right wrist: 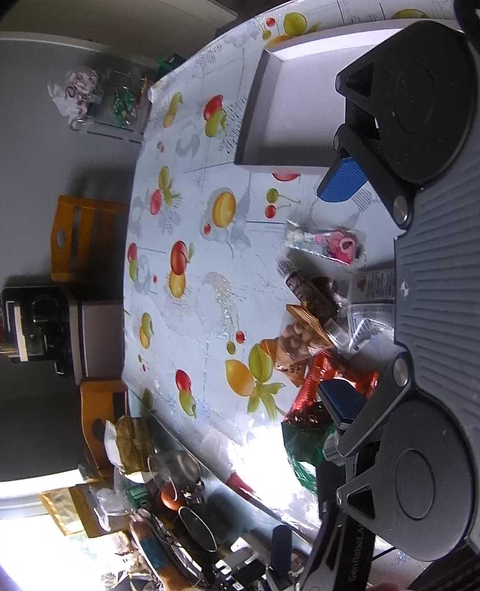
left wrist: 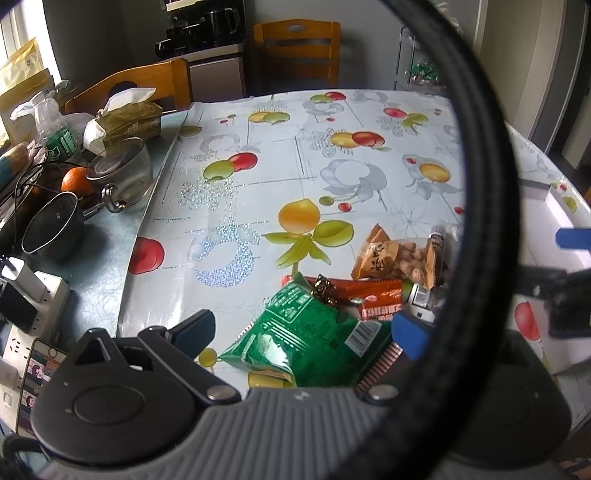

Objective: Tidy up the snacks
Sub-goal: 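Move both tools over the pile of snacks, then grasp the green chip bag with the left tool while the right tool grasps the clear printed packet, then carry the green bag and clear packet over the white box with both tools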

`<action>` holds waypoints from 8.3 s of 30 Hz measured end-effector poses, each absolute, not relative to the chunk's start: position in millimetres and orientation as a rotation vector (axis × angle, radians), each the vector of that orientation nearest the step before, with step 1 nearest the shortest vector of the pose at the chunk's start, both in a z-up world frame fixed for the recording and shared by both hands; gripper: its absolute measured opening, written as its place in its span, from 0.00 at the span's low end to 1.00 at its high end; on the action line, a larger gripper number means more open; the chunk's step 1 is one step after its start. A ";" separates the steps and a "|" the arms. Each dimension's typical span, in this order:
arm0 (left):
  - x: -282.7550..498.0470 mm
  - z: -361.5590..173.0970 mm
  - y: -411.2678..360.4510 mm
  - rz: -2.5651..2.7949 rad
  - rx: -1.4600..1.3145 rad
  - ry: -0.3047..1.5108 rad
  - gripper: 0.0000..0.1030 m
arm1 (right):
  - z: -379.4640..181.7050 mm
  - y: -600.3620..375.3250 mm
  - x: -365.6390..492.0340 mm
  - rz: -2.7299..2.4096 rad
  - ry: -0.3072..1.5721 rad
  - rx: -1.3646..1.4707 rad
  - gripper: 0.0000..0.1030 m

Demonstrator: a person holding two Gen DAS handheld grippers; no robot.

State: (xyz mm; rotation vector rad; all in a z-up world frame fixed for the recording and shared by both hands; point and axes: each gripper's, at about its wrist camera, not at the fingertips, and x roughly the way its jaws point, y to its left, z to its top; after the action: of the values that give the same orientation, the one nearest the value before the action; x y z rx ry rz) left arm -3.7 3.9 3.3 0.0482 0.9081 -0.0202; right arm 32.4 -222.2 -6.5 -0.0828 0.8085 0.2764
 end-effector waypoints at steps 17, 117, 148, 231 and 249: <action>-3.8 0.5 5.9 -0.009 0.046 0.936 1.00 | -10.0 -218.5 33.0 0.249 0.826 -0.113 1.00; 43.7 -38.6 11.6 0.013 -0.186 1.010 0.65 | -87.9 -203.9 49.0 0.396 1.038 -0.198 0.87; 18.6 -3.8 -5.3 -0.137 -0.027 0.873 0.50 | -62.4 -220.0 53.5 0.415 0.956 -0.038 0.57; 32.9 -22.1 -299.7 -0.744 0.306 0.958 0.54 | -73.4 -435.3 -1.2 0.033 0.998 -0.050 0.59; 34.6 -15.1 -298.4 -0.767 0.253 0.968 0.73 | -59.3 -439.8 -8.8 0.006 0.977 -0.030 0.61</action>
State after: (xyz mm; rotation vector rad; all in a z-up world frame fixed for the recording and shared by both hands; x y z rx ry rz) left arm 34.6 -298.4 -15.1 0.2530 0.9681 -0.7665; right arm -8.8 -439.8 -59.3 -0.0298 0.9767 0.0056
